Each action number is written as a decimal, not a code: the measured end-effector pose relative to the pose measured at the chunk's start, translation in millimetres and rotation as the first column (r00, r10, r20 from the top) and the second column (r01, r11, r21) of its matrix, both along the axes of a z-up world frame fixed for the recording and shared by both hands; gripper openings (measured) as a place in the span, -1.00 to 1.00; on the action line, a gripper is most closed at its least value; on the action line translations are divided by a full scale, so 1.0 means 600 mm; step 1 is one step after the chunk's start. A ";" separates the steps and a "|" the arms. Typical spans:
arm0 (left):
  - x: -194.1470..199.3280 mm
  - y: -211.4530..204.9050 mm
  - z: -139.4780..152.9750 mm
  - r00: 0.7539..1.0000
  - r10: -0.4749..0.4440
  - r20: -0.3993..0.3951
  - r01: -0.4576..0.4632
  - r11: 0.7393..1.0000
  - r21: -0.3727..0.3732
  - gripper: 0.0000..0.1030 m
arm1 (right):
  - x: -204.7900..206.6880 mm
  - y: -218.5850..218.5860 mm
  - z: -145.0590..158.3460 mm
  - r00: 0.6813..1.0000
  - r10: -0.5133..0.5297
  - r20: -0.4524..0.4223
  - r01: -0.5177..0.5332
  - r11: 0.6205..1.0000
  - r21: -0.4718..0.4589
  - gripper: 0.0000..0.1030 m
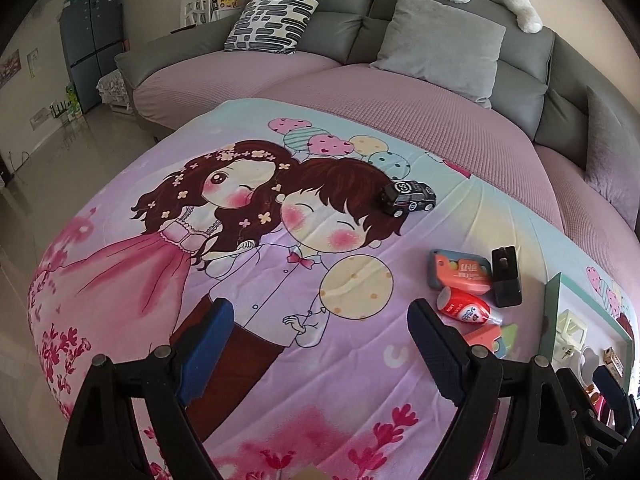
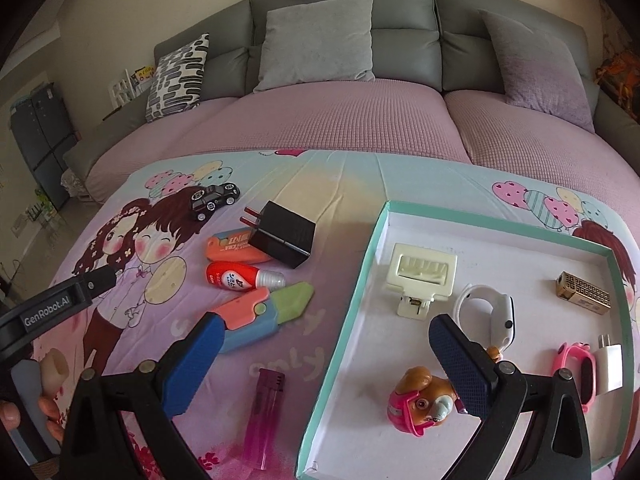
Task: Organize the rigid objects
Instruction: 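Withdraw both open tools from the tray back toward the pile, then close right tool on the pink lighter lying on the bed, then carry the pink lighter over the tray while left tool grasps the pink-blue toy knife, then lower the lighter into the tray with right tool while left carries the toy knife there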
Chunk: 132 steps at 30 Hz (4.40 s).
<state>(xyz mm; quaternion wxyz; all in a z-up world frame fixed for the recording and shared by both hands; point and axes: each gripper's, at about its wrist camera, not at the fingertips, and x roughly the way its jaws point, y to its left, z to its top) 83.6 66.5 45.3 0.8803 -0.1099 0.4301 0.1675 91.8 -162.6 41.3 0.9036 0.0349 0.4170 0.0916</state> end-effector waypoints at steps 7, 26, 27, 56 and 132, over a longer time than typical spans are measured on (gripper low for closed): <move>0.007 0.013 -0.027 0.999 -0.015 -0.047 0.015 1.000 -0.004 0.73 | -0.008 0.018 -0.015 0.998 0.043 -0.042 -0.043 0.999 0.011 0.79; 0.025 0.029 -0.079 0.984 -0.108 -0.144 0.091 0.989 -0.117 0.73 | -0.047 0.075 -0.035 0.988 0.120 -0.098 -0.125 0.991 -0.045 -0.07; 0.025 0.030 -0.079 0.984 -0.108 -0.144 0.091 0.989 -0.119 0.73 | -0.048 0.080 -0.037 0.986 0.131 -0.103 -0.136 0.989 -0.050 -0.09; 0.030 0.024 -0.085 0.981 -0.109 -0.161 0.093 0.991 -0.101 0.73 | -0.029 0.101 -0.092 0.973 0.125 -0.195 -0.143 0.986 -0.082 -0.58; -0.003 -0.273 0.054 0.800 -0.573 0.176 0.581 0.814 0.011 0.39 | -0.093 -0.273 0.050 0.895 -0.446 0.024 0.439 0.888 0.137 -0.58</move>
